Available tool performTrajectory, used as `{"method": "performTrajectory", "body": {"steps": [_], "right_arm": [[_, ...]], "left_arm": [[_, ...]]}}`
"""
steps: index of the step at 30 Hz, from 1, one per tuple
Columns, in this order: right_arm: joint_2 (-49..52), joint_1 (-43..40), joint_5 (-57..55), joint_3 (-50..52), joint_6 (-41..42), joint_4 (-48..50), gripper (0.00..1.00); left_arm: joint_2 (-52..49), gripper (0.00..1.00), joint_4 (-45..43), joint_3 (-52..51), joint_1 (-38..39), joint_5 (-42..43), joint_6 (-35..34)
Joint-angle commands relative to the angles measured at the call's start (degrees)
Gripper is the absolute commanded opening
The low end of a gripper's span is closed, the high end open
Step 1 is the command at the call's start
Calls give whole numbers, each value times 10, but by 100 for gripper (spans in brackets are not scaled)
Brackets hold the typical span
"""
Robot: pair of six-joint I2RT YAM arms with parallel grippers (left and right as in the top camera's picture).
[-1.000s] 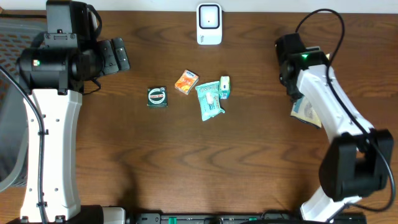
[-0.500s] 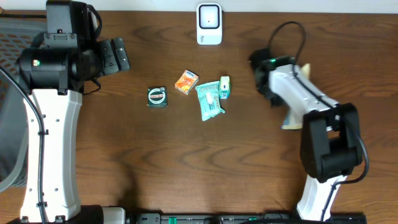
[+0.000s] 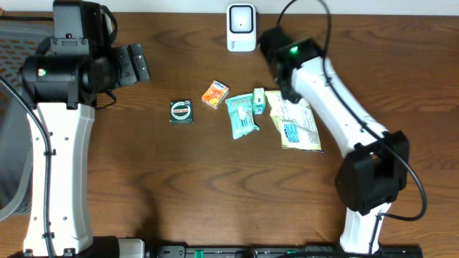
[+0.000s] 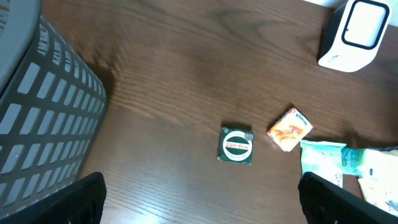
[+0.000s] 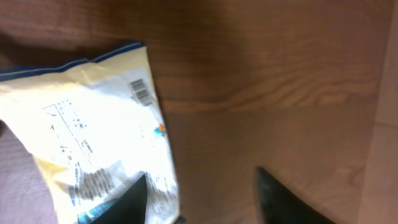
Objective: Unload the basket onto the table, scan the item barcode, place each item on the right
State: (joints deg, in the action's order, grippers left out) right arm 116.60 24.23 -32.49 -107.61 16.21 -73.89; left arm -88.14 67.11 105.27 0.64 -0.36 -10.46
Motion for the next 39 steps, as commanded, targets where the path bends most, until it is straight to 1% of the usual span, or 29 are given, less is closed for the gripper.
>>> {"method": "performTrajectory", "body": {"steps": [1,5,7,10,12,16,22,27,28,29,30,31,32,33,37,39], "right_arm": [[-6,-23,68,-26,-63,-16,65],[-4,-28,226,-10,-93,-20,73],[-3,-23,270,12,-96,-9,75],[-3,-5,240,63,-94,25,93],[-3,9,201,101,-78,54,99],[-3,34,143,160,-50,101,99],[-3,53,102,223,-3,155,99],[-3,52,96,294,1,219,98],[-3,50,89,309,1,233,95],[-3,48,85,321,1,243,88],[-3,45,85,330,1,250,69],[-3,43,86,334,1,253,37],[-3,41,87,335,1,253,8],[-3,41,90,334,1,253,1],[-14,34,122,314,1,242,1],[-27,21,156,290,0,227,1]], "left_arm": [[-3,98,2,0,0,-3,2],[-3,98,2,0,0,-3,2],[-3,98,2,0,0,-3,2],[-3,98,1,0,0,-3,2],[-3,98,2,0,0,-3,2],[-3,98,2,0,0,-3,2],[-3,98,2,0,0,-3,2],[-3,98,2,0,0,-3,2],[-3,97,2,0,0,-3,2],[-3,98,2,0,0,-3,2],[-3,98,2,0,0,-3,2],[-3,98,2,0,0,-3,2],[-3,98,2,0,0,-3,2],[-3,98,2,0,0,-3,2],[-3,98,2,0,0,-3,2],[-3,98,2,0,0,-3,2]]}}
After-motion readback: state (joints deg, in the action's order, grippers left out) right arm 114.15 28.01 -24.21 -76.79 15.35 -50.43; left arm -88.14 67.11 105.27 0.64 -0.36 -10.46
